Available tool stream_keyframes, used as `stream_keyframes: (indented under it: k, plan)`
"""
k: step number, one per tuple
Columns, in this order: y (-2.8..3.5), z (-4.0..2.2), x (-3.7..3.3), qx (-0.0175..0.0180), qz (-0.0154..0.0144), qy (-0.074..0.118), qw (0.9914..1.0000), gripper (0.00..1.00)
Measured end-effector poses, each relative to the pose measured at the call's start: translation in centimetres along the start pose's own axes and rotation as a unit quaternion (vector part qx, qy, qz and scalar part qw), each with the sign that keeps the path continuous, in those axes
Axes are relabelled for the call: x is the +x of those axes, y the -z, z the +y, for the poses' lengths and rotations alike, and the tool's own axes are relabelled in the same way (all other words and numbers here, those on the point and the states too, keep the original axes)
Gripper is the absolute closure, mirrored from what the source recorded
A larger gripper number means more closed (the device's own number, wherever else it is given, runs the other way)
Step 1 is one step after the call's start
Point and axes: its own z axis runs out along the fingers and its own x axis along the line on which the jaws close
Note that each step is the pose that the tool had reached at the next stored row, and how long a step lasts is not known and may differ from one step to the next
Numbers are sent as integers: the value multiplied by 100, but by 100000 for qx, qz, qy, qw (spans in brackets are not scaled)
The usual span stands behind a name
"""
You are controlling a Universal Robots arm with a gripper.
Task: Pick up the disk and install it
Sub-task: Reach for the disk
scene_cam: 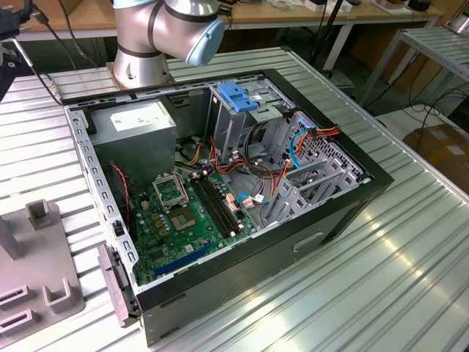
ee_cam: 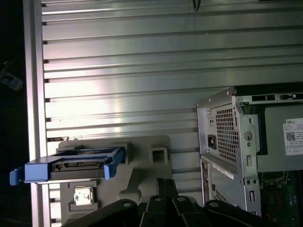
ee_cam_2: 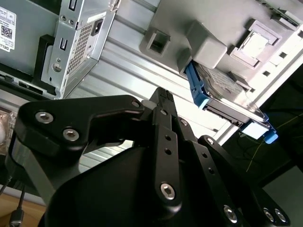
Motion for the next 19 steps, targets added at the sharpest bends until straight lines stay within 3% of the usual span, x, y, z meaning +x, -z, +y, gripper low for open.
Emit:
stream_keyframes:
  k: [19]
  plan:
    - [5, -20, 354, 5, 41, 0, 100000, 89]
